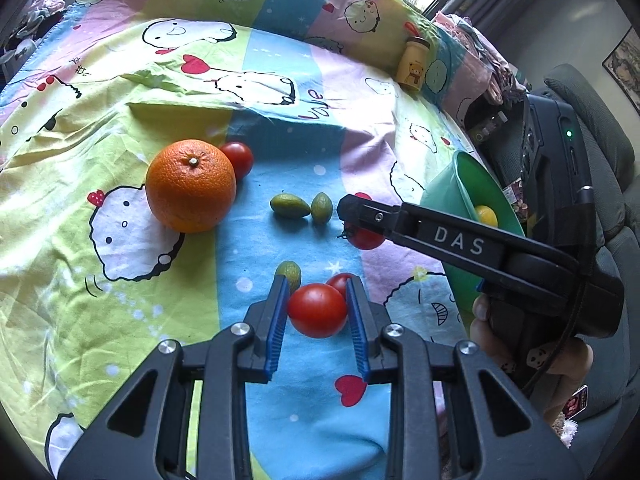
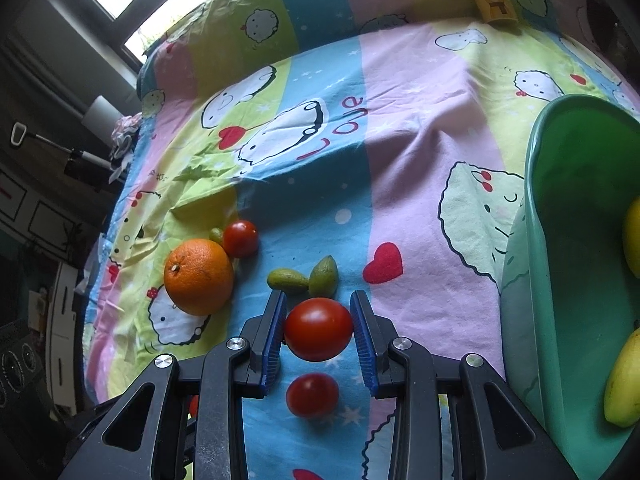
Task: Organize fruits
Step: 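Lift the tomato with the right gripper and carry it over the basin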
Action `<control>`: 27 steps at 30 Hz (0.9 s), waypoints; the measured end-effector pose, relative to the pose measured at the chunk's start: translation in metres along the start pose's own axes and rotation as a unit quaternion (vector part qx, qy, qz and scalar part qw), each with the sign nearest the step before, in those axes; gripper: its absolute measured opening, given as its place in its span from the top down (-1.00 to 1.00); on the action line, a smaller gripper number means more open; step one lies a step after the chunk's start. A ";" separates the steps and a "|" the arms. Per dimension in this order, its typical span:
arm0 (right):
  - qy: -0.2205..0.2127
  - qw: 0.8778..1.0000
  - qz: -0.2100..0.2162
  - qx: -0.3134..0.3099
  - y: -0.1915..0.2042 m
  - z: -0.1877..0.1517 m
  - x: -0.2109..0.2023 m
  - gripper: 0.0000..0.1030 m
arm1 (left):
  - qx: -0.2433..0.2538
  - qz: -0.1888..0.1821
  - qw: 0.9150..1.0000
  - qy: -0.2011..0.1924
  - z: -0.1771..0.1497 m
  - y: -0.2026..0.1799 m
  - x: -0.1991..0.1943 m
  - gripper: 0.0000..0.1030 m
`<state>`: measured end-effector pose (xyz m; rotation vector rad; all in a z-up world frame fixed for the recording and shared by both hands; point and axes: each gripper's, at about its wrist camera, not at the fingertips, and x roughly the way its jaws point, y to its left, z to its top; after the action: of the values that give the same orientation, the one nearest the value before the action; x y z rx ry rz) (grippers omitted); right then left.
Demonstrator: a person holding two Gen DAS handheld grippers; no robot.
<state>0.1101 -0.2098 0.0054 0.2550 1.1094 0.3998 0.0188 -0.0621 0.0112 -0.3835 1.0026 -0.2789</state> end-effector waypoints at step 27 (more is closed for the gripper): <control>-0.062 0.997 0.033 -0.011 0.005 -0.004 -0.050 0.32 | 0.023 -0.011 0.998 -0.050 0.006 -0.020 -0.015 0.45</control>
<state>0.0863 -0.2270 0.0465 0.2935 0.9768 0.4500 0.0152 -0.0734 0.0344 -0.3630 0.8928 -0.2989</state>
